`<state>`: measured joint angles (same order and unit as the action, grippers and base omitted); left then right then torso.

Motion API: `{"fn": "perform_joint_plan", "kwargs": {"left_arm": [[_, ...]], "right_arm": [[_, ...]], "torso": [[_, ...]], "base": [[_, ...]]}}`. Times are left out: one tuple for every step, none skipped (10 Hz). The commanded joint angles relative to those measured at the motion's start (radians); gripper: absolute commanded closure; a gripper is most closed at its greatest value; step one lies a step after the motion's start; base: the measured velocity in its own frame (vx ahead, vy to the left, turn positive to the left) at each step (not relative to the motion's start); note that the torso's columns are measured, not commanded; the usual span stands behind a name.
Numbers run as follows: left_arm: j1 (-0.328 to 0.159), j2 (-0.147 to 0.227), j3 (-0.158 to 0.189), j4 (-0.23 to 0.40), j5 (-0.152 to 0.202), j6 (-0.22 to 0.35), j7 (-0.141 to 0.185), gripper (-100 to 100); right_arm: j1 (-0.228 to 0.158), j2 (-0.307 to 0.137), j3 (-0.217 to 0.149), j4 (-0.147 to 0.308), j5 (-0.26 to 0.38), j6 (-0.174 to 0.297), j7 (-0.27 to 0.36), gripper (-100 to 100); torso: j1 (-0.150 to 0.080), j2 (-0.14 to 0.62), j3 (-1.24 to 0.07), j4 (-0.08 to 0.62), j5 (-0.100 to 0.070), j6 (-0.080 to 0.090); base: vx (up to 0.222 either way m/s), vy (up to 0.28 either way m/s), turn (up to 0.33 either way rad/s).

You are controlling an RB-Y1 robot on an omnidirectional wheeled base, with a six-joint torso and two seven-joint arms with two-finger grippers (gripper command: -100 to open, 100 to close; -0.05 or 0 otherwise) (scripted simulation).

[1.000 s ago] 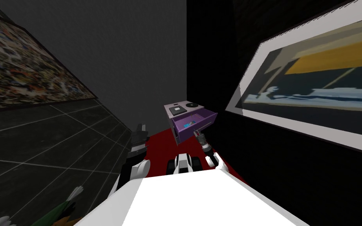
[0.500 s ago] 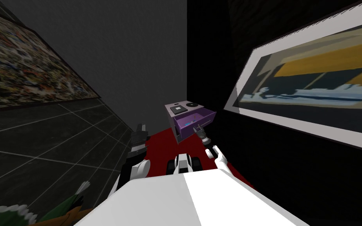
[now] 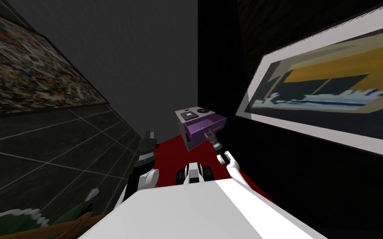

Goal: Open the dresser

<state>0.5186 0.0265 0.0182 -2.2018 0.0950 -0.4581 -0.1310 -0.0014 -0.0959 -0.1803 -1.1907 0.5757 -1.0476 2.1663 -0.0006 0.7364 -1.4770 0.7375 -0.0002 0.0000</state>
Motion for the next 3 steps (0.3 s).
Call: {"fn": "perform_joint_plan", "kwargs": {"left_arm": [[0.000, 0.000, 0.000, 0.000, 0.000, 0.000, 0.000, 0], [0.000, 0.000, 0.000, 0.000, 0.000, 0.000, 0.000, 0], [0.000, 0.000, 0.000, 0.000, 0.000, 0.000, 0.000, 0]], "right_arm": [[0.000, 0.000, 0.000, 0.000, 0.000, 0.000, 0.000, 0], [0.000, 0.000, 0.000, 0.000, 0.000, 0.000, 0.000, 0], [0.000, 0.000, 0.000, 0.000, 0.000, 0.000, 0.000, 0]], "torso": [[0.001, 0.001, 0.001, 0.000, 0.000, 0.000], [0.001, 0.002, 0.001, 0.001, 0.000, 0.000], [0.001, 0.002, 0.001, 0.001, 0.000, 0.000]], "base": [[0.000, 0.000, 0.000], [0.000, 0.000, 0.000], [0.000, 0.000, 0.000]]}}
